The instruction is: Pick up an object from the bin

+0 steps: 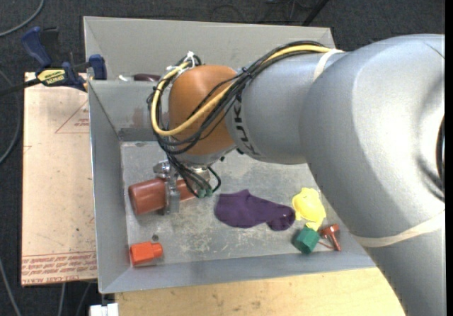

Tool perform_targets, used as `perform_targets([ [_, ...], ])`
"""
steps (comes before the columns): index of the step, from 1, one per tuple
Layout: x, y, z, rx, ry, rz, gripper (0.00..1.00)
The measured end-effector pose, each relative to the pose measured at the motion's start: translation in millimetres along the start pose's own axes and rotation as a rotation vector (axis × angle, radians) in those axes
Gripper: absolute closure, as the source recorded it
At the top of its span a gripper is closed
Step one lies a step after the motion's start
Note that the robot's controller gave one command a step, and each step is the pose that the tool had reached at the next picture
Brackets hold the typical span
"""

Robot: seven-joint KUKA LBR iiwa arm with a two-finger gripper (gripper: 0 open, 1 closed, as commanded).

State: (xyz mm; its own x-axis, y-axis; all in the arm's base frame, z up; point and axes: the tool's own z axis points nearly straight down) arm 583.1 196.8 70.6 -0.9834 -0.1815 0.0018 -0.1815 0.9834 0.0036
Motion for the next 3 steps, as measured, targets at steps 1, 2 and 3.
perform_targets([
  [1,0.1,-10.8,-97.8,-0.001,-0.003,0.000,1.00],
  [2,0.2,-10.9,-97.8,-0.001,-0.002,0.000,1.00],
  [3,-2.8,-1.3,-229.2,-0.002,-0.007,0.002,1.00],
])
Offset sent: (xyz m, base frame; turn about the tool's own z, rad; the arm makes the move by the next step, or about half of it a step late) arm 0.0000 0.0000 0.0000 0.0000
